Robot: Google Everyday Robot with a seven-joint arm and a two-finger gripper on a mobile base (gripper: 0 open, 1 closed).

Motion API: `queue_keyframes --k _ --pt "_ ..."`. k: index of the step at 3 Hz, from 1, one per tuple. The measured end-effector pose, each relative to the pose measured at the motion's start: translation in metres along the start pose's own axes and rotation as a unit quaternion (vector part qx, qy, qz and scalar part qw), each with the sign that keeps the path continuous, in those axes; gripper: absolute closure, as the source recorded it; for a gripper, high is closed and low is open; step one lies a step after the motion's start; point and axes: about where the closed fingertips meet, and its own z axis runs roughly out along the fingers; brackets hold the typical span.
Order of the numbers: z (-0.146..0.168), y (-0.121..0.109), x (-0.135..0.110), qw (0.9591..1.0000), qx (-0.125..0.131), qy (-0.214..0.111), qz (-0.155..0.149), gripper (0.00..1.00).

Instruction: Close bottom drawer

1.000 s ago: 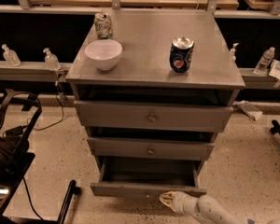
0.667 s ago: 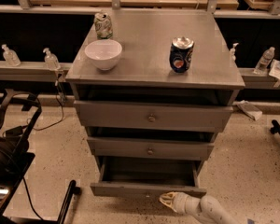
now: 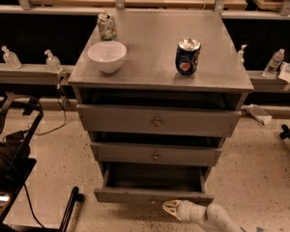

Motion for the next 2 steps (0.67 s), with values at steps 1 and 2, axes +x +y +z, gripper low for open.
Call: queue_keyframes --k 1,2 --pt "0.0213 0.0179 0.0077 0.9974 -0.022 -0.061 0.031 1.00" --pt "0.0212 0.0083 0.0039 0.9940 -0.024 -0.102 0.031 1.00"
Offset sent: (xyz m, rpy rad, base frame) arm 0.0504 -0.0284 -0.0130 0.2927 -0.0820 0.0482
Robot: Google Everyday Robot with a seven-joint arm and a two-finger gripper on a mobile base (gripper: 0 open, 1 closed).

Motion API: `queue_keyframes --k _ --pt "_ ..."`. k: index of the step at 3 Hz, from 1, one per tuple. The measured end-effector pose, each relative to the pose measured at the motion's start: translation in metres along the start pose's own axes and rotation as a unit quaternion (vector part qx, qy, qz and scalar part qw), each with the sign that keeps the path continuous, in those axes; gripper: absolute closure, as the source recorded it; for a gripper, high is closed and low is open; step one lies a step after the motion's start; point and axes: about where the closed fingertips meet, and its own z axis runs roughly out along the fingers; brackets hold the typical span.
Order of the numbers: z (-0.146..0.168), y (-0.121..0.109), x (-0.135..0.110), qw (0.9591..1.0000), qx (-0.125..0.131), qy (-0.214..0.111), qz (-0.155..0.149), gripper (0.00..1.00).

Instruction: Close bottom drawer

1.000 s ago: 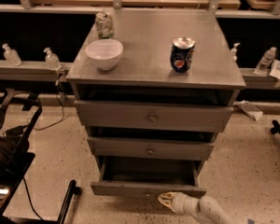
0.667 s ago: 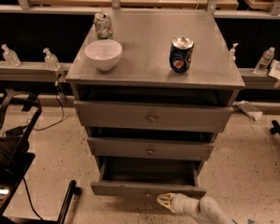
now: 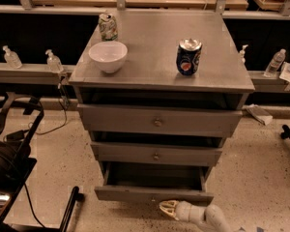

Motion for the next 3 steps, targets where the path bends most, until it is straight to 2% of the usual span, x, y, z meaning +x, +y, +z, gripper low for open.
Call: queue_keyframes --k 1,3 --pt "-0.002 -0.004 -0.001 1.0000 0.003 -0.001 -0.003 1.00" --pt "-0.016 -0.043 -0.014 0.9986 0.029 -0.014 -0.041 1.00"
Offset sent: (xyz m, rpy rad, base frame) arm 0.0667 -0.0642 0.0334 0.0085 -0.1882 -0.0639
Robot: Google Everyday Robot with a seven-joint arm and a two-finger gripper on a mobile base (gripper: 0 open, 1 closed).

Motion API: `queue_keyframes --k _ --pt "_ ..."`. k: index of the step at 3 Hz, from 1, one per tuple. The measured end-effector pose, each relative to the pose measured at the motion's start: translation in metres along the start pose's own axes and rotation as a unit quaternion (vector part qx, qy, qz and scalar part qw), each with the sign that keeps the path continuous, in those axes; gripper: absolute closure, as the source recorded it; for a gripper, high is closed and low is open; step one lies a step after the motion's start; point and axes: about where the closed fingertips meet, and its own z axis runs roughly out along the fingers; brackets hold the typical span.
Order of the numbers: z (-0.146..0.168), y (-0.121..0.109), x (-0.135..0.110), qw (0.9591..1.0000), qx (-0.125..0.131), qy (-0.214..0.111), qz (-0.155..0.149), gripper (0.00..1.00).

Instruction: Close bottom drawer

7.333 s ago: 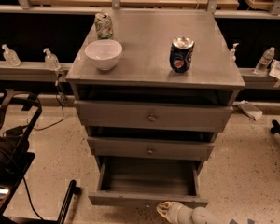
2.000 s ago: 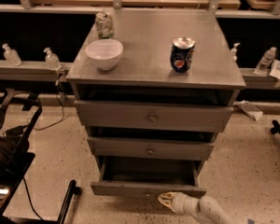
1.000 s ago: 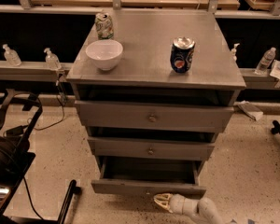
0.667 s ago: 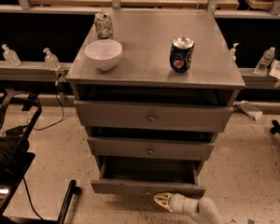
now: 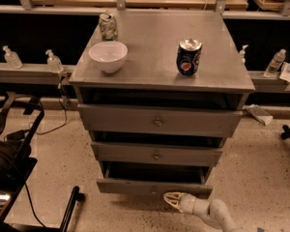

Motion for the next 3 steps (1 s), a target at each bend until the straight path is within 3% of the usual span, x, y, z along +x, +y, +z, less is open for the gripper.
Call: queue_keyframes --k 1,2,3 --pt "0.000 0.001 0.000 1.0000 0.000 0.000 0.000 1.00" --pt "0.001 -0.025 -0.006 0.9997 0.012 -0.001 -0.022 1.00" --pt "0.000 -0.033 -0.009 0.9993 0.018 -0.003 -0.033 1.00"
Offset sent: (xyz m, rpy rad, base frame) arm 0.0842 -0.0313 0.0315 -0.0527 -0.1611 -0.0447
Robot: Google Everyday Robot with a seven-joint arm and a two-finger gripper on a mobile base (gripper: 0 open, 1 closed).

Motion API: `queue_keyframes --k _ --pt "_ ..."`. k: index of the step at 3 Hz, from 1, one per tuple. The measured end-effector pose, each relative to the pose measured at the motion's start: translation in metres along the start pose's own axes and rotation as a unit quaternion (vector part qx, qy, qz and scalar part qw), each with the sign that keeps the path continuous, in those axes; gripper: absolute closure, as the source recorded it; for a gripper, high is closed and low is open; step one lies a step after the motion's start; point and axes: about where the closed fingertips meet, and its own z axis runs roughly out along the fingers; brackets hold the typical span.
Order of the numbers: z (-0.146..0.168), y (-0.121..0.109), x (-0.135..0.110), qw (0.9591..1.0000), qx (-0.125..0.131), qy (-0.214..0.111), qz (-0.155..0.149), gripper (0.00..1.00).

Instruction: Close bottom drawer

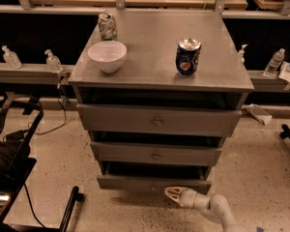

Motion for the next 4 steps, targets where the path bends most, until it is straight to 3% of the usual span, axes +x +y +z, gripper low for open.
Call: queue_keyframes --k 1,4 --pt "0.000 -0.016 -0.006 0.9997 0.013 -0.005 -0.021 1.00" --pt "0.000 -0.032 -0.012 0.9989 0.024 -0.008 -0.040 1.00"
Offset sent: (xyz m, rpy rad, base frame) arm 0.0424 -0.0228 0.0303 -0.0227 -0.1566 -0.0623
